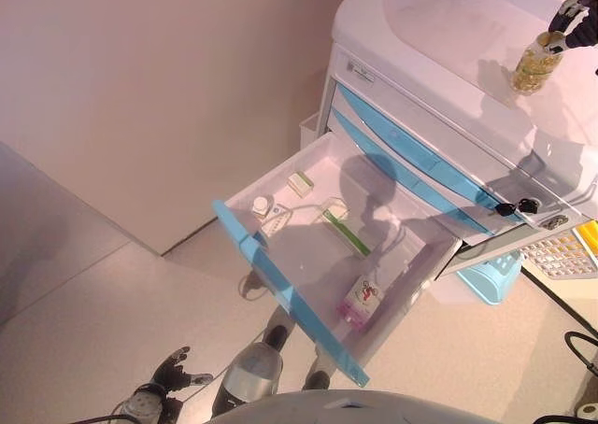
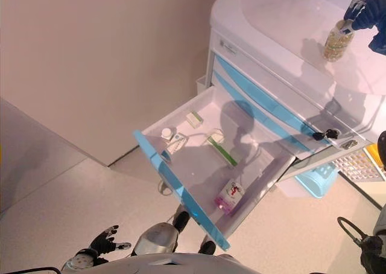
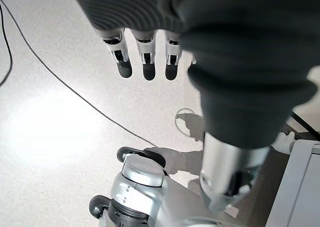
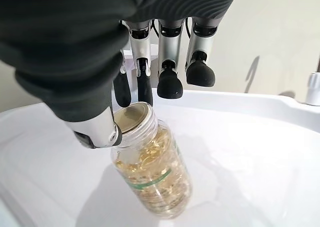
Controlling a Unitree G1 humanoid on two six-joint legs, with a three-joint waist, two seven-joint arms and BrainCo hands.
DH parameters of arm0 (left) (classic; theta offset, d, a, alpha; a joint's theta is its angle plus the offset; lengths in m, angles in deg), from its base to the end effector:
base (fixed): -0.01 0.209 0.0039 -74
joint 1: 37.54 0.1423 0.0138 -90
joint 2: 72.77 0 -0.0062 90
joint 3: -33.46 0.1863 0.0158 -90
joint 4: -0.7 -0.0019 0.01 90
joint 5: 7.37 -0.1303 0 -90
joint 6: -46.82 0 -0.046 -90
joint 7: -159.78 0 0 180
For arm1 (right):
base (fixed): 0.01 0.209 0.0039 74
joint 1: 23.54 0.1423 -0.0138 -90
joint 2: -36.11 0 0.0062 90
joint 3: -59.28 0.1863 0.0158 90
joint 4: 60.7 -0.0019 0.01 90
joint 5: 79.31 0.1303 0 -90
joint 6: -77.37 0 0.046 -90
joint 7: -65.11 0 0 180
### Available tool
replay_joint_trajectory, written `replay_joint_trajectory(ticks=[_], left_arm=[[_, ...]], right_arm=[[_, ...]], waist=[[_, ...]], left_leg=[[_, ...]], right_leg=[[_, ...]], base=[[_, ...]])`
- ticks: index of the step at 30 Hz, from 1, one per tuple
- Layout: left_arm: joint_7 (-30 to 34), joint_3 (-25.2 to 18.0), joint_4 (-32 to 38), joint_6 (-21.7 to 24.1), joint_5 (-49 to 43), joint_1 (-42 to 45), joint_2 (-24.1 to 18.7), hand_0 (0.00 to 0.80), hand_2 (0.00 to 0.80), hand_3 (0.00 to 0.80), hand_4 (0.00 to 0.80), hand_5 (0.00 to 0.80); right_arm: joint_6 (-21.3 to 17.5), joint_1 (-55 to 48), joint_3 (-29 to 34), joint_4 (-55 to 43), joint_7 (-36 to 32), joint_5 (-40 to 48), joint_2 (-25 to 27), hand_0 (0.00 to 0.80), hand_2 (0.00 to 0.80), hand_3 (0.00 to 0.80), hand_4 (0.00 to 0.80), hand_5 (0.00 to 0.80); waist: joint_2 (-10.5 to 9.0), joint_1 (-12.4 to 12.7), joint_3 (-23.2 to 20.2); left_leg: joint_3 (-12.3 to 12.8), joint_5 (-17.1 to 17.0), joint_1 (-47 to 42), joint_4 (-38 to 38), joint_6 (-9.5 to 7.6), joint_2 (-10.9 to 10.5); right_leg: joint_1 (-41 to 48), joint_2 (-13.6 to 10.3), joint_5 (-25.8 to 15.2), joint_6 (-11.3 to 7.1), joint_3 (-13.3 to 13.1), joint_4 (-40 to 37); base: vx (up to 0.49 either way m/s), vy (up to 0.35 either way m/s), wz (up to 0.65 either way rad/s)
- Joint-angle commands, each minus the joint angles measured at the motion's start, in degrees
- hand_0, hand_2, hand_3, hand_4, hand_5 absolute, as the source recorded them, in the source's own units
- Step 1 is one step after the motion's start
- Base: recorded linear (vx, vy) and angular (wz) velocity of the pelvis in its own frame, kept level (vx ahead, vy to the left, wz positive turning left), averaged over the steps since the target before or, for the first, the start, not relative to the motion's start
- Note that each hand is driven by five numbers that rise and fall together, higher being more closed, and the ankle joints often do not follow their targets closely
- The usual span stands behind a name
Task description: Open the drawer and pick up the medicine
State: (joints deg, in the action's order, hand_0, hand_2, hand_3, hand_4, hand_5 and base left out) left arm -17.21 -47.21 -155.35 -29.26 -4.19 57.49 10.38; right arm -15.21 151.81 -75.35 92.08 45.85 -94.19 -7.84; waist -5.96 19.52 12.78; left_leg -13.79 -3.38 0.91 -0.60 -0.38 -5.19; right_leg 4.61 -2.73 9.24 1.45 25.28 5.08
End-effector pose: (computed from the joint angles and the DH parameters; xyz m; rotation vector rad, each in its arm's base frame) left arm 0.0593 0.2715 -0.0918 0.3678 1.0199 0.0269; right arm 0.3026 -0.3284 0.3453 -1.4284 0.1544 -0.2492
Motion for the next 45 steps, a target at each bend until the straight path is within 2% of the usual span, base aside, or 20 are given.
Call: replay_joint_trajectory(ticks=[1, 2, 3, 4, 11, 15, 23, 29, 34, 37, 40, 43, 45], left_arm=[[-0.1, 1.1, 1.1, 1.1, 2.2, 0.9, -2.7, 0.000, 0.000, 0.000, 0.000, 0.000], [0.1, 1.1, 1.1, 1.3, 2.3, 0.9, -2.9, 0.000, 0.000, 0.000, 0.000, 0.000], [0.1, 1.2, 1.1, 1.4, 2.3, 0.8, -2.9, 0.000, 0.000, 0.000, 0.000, 0.000], [0.1, 1.4, 1.2, 1.5, 2.3, 0.8, -2.9, 0.000, 0.000, 0.000, 0.000, 0.000], [0.0, 1.5, 1.7, 1.8, 2.6, 1.3, -2.8, 0.000, 0.000, 0.000, 0.000, 0.000], [-0.1, 1.9, 1.5, 1.8, 3.0, 1.4, -2.7, 0.000, 0.000, 0.000, 0.000, 0.000], [-0.2, 2.3, 0.9, 2.6, 3.6, 1.8, -2.5, 0.000, 0.000, 0.000, 0.000, 0.000], [-0.7, 2.5, 0.3, 2.3, 3.3, 2.0, -2.5, 0.000, 0.000, 0.000, 0.000, 0.000], [-0.3, 2.3, -1.0, 2.6, 3.0, 2.0, -2.7, 0.000, 0.000, 0.000, 0.000, 0.000], [-0.3, 2.4, -1.3, 2.4, 2.0, 1.9, -2.5, 0.000, 0.000, 0.000, 0.000, 0.000], [-0.1, 2.9, -1.9, 1.8, 0.7, 1.5, -1.8, 0.000, 0.000, 0.000, 0.000, 0.000], [0.1, 3.3, -1.5, 1.2, -0.5, 1.5, -1.3, 0.000, 0.000, 0.000, 0.000, 0.000], [0.4, 3.2, -1.2, 0.6, -1.4, 1.2, -0.8, 0.000, 0.000, 0.000, 0.000, 0.000]], right_arm=[[-0.1, 0.1, -3.4, 0.1, -0.4, -3.0, 2.4, 0.800, 0.800, 0.800, 0.800, 0.800], [0.1, 0.3, -3.5, 0.4, 0.1, -3.0, 2.4, 0.787, 0.787, 0.787, 0.787, 0.787], [0.5, 0.4, -3.4, 0.6, 0.7, -3.2, 2.4, 0.041, 0.041, 0.041, 0.041, 0.041], [1.0, 0.4, -3.3, 0.8, 1.8, -3.5, 2.4, 0.000, 0.000, 0.000, 0.000, 0.000], [1.1, 2.4, -3.7, 1.5, 4.5, -3.0, 3.9, 0.000, 0.000, 0.000, 0.000, 0.000], [0.7, 2.4, -3.2, 1.6, 8.2, -2.1, 4.4, 0.000, 0.000, 0.000, 0.000, 0.000], [0.6, 2.9, -0.3, -0.9, 16.6, 5.8, 5.9, 0.000, 0.000, 0.000, 0.000, 0.000], [-0.2, 3.6, 1.8, -3.3, 19.5, 15.6, 7.5, 0.000, 0.000, 0.000, 0.000, 0.000], [-1.4, 4.3, 5.1, -7.1, 25.7, 29.8, 9.6, 0.000, 0.000, 0.000, 0.000, 0.000], [-2.9, 3.3, 8.7, -8.8, 29.8, 34.1, 11.1, 0.000, 0.000, 0.000, 0.000, 0.000], [-4.9, -1.7, 15.0, -11.4, 34.4, 36.1, 12.7, 0.000, 0.000, 0.000, 0.000, 0.000], [-5.7, -12.0, 23.7, -15.1, 37.3, 36.8, 12.9, 0.000, 0.000, 0.000, 0.000, 0.000], [-6.8, -23.4, 32.8, -17.9, 37.4, 37.5, 11.6, 0.000, 0.000, 0.000, 0.000, 0.000]], waist=[[-0.69, 0.7, -0.1], [-0.65, 0.6, 0.0], [-0.63, 0.7, 0.1], [-0.54, 0.7, 0.3], [-0.34, 0.4, 0.8], [-0.25, 0.1, 0.8], [0.07, -1.0, 0.4], [-0.08, -2.2, -0.4], [-0.19, -3.9, -1.4], [0.02, -5.0, -2.1], [0.87, -6.9, -3.2], [1.62, -8.7, -3.7], [2.36, -10.4, -3.9]], left_leg=[[3.4, 5.2, 1.8, -2.2, 0.26, -1.2], [3.5, 5.1, 2.0, -2.2, 0.25, -1.2], [3.6, 5.1, 2.1, -2.2, 0.26, -1.2], [3.7, 5.1, 2.2, -2.3, 0.28, -1.1], [4.2, 5.1, 2.2, -2.4, 0.28, -1.0], [4.7, 5.3, 1.9, -2.4, 0.17, -0.9], [5.8, 5.7, 1.3, -2.3, 0.05, -0.7], [6.8, 6.2, 0.1, -1.8, -0.01, -0.3], [8.2, 6.7, -1.1, -1.3, 0.03, 0.2], [8.9, 7.0, -1.6, -1.2, 0.03, 0.4], [10.0, 7.5, -2.1, -1.4, -0.25, 0.4], [11.2, 8.2, -2.7, -1.9, -0.59, 0.5], [12.3, 8.9, -3.2, -2.4, -0.90, 0.5]], right_leg=[[-2.4, -1.8, -2.0, -2.51, -3.0, 1.7], [-2.5, -1.8, -2.1, -2.53, -3.0, 1.7], [-2.6, -1.8, -2.1, -2.55, -3.0, 1.6], [-2.6, -1.9, -2.2, -2.58, -3.0, 1.6], [-2.9, -2.0, -2.5, -2.79, -3.1, 1.7], [-2.9, -2.0, -2.6, -2.91, -3.4, 1.6], [-2.8, -2.0, -2.6, -3.35, -4.2, 1.7], [-2.5, -1.9, -2.5, -3.56, -5.2, 1.7], [-2.1, -1.6, -2.2, -3.73, -6.2, 1.8], [-2.1, -1.6, -1.9, -3.87, -6.7, 2.2], [-2.3, -1.7, -1.7, -4.12, -7.6, 2.7], [-2.5, -1.7, -1.3, -4.18, -8.8, 3.3], [-2.5, -1.6, -1.0, -4.20, -10.0, 3.8]], base=[[-0.028, 0.001, -0.05], [0.000, 0.000, 0.00], [0.000, 0.000, 0.00], [0.000, 0.000, 0.00], [-0.003, 0.000, -0.03], [0.000, 0.000, -0.05], [0.002, 0.001, -0.02], [0.010, -0.007, -0.07], [0.003, -0.023, -0.13], [-0.005, -0.026, -0.13], [-0.014, -0.019, -0.09], [-0.018, -0.012, -0.23], [-0.022, -0.024, -0.23]])
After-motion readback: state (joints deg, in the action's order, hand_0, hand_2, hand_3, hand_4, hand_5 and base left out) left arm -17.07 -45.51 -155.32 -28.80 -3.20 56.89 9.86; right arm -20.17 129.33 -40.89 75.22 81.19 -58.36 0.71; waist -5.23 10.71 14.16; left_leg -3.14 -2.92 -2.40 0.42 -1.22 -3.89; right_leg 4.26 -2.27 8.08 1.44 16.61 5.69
